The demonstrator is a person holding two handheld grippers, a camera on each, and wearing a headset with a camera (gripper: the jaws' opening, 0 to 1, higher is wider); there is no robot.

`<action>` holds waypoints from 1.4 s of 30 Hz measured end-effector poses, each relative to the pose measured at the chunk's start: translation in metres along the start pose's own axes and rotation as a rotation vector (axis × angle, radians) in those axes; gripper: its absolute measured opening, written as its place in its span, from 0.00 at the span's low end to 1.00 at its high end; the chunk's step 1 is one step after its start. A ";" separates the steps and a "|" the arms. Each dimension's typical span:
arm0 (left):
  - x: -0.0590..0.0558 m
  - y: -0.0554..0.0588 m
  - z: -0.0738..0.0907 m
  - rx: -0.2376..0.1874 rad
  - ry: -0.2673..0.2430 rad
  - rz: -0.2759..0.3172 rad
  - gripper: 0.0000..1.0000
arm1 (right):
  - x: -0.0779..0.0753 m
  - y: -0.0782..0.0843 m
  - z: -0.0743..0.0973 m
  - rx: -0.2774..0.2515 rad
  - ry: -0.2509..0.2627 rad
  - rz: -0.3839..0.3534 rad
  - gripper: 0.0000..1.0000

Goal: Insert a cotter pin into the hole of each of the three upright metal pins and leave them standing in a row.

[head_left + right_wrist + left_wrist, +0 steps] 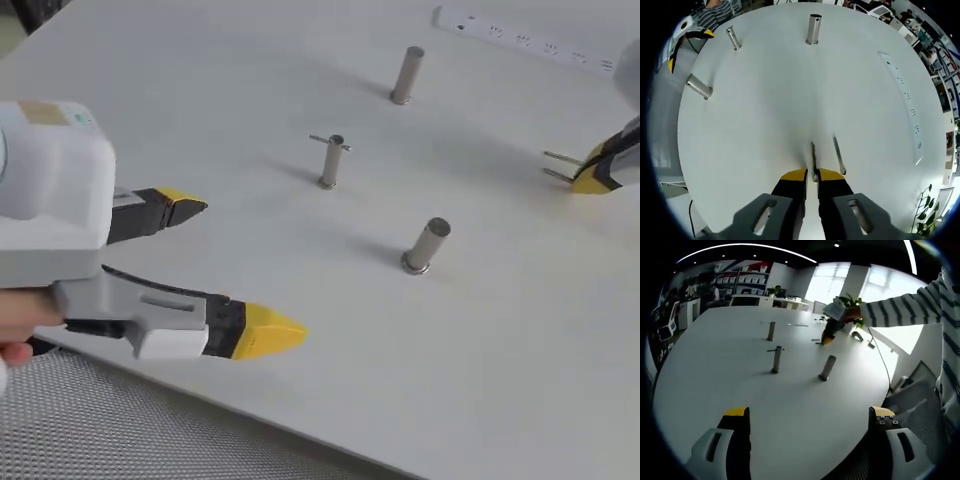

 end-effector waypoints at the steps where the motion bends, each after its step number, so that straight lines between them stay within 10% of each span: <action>1: 0.001 0.000 0.000 -0.001 -0.004 0.001 0.98 | 0.002 -0.002 0.001 0.005 0.002 0.008 0.00; 28: -0.013 -0.002 -0.006 0.019 0.008 -0.037 0.97 | 0.028 -0.008 0.008 0.062 0.077 0.038 0.00; 42: -0.012 -0.012 -0.007 -0.001 0.000 -0.039 0.94 | 0.049 -0.019 0.042 -0.052 0.133 0.097 0.00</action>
Point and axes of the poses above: the centre of the closed fingertips' face, and the gripper's own axes: z roughly backward along the fingers, x roughly to its left, y roughly out of its underside, the point moved 10 cm from there along z, roughly backward along the fingers, and after that the axes turned 1 degree about -x, right-handed, at the moved point
